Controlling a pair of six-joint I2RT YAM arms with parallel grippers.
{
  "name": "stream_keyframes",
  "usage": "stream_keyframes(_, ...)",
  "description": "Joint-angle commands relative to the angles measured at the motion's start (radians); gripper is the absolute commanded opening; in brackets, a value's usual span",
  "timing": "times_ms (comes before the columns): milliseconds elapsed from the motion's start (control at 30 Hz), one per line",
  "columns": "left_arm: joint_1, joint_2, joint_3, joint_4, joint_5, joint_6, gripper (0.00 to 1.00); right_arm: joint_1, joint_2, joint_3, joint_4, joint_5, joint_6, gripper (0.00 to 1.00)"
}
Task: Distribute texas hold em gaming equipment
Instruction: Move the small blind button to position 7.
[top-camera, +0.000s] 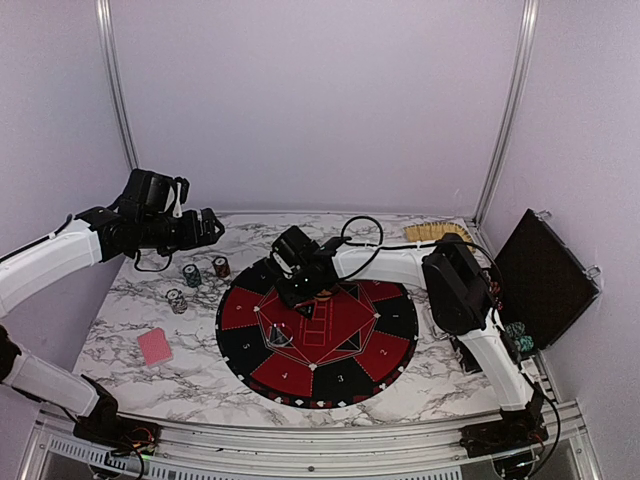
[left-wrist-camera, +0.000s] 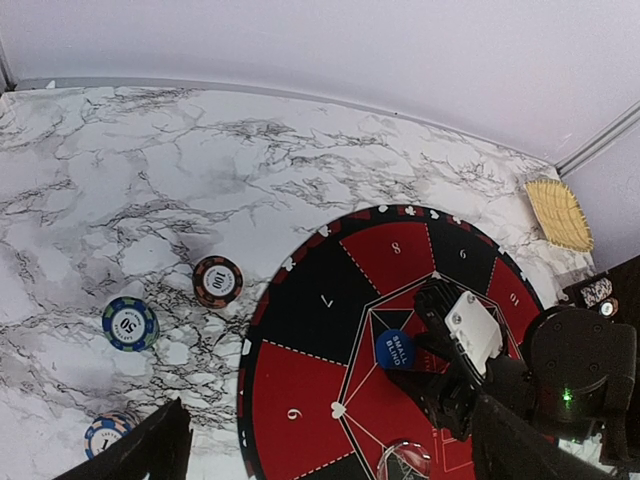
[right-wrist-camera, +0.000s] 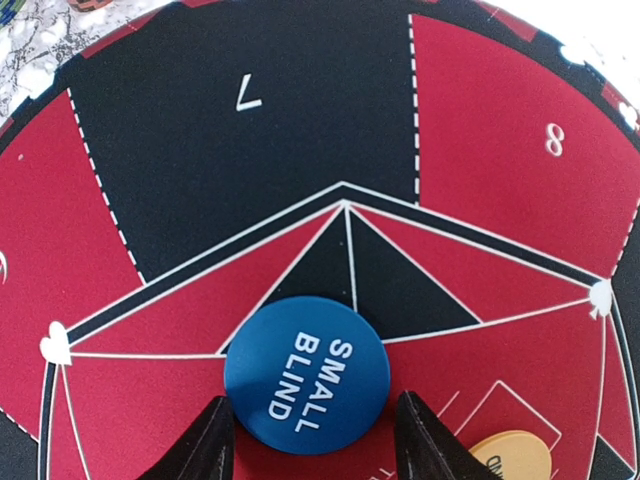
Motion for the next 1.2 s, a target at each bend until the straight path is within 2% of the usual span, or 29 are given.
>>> stream_keyframes(0,0.005,0.004,0.027,-0.020,0.015,0.003,0.99,-0.002,0.042,0.027,-0.035,0.008,0.005,0.53)
stream_keyframes(467,0.012,0.009,0.027,-0.020,0.023,0.009,0.99,-0.013,0.108,0.098,-0.039,0.027,0.009,0.46)
stream_keyframes(733,0.014,0.013,0.031,-0.022,0.024,0.012,0.99,-0.025,0.176,0.197,-0.069,0.062,0.005,0.46)
stream_keyframes(1167,0.019,0.013,0.029,-0.023,0.029,0.008,0.99,-0.032,0.073,0.079,-0.032,0.059,0.014,0.46)
